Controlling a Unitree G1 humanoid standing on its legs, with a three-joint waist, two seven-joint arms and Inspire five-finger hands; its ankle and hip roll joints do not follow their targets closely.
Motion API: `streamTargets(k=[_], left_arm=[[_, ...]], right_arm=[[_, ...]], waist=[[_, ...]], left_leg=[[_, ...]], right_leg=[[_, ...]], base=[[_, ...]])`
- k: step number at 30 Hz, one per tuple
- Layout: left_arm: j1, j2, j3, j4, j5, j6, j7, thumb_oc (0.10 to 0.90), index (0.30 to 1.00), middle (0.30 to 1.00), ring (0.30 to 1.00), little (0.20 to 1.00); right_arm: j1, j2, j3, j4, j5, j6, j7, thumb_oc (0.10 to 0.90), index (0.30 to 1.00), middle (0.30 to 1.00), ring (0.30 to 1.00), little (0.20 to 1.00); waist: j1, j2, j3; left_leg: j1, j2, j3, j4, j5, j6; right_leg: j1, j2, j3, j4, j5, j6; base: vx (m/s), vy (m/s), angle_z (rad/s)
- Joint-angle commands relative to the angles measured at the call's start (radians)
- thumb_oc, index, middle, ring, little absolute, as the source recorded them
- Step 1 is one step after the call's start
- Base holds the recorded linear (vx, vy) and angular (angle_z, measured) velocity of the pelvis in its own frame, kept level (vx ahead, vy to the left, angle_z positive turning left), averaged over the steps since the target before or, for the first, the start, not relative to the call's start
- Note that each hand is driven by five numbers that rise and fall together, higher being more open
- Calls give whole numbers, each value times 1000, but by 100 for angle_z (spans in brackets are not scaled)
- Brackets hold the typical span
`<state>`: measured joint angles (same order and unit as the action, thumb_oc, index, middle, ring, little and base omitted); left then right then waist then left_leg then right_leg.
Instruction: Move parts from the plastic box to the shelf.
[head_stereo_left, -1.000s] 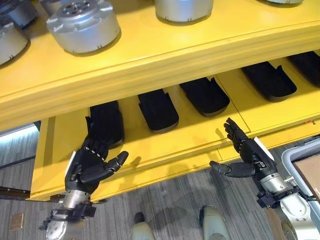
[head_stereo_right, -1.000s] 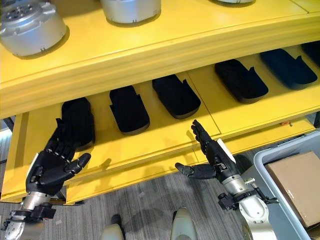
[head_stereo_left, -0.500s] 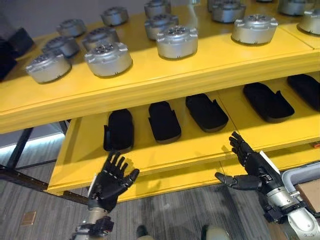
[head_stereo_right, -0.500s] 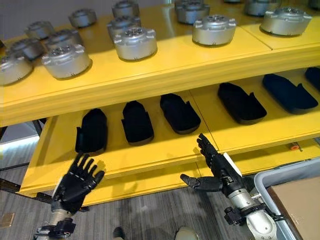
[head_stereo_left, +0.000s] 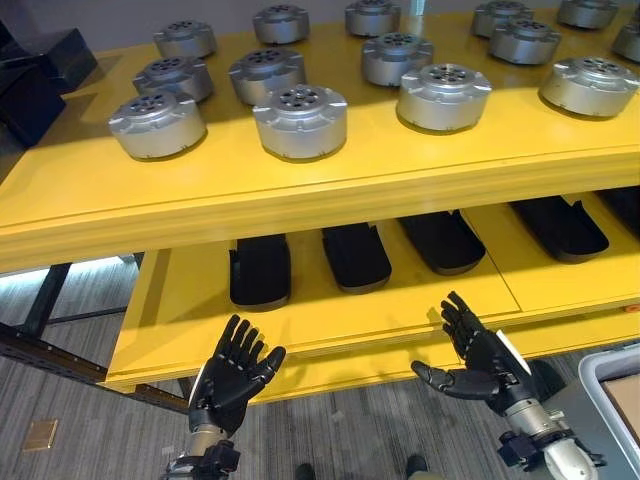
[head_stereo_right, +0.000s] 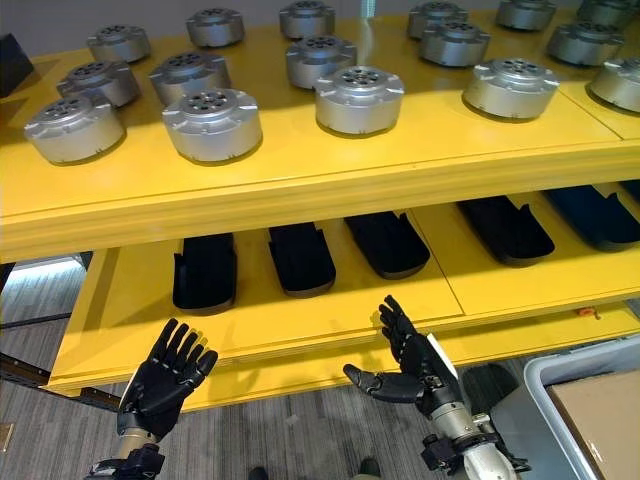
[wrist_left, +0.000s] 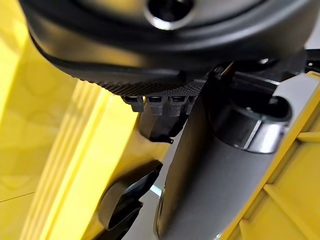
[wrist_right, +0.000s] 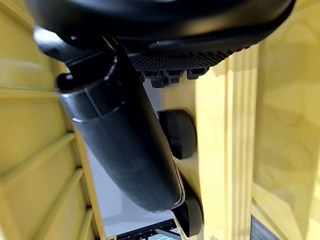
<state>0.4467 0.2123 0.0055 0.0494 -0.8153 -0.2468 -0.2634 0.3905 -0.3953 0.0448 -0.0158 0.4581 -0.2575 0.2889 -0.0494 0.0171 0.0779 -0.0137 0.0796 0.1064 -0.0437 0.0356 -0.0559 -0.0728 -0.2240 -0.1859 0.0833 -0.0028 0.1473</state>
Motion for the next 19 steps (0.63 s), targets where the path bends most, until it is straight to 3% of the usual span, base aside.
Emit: streamTargets(k=[1, 9, 19], left_arm=[[-65, 25, 33, -52, 42, -111, 28, 900, 1000, 1000, 1000, 1000], [-130, 49, 1, 7, 135, -135, 95, 900, 1000, 1000, 1000, 1000], [-131, 42, 1, 27, 164, -138, 115, 900, 1000, 1000, 1000, 1000]], right_arm=[[-91, 2, 32, 11, 101, -45, -2, 900, 1000, 1000, 1000, 1000], [-137, 14, 88, 73, 130, -27, -20, 900, 1000, 1000, 1000, 1000], [-147, 11, 97, 73, 137, -28, -29, 900, 1000, 1000, 1000, 1000]], waist=[[7, -66, -48], [15, -98, -56], [18, -97, -73]], left_leg=[[-8, 14, -29, -44, -6, 11], [8, 14, 8, -44, -21, 11], [24, 21, 9, -44, -26, 6]], right_leg=[[53, -49, 65, -119, 91, 48], [58, -63, 69, -155, 131, 67], [81, -62, 62, -167, 122, 65]], base=[[11, 52, -3], [14, 19, -16], [13, -6, -3]])
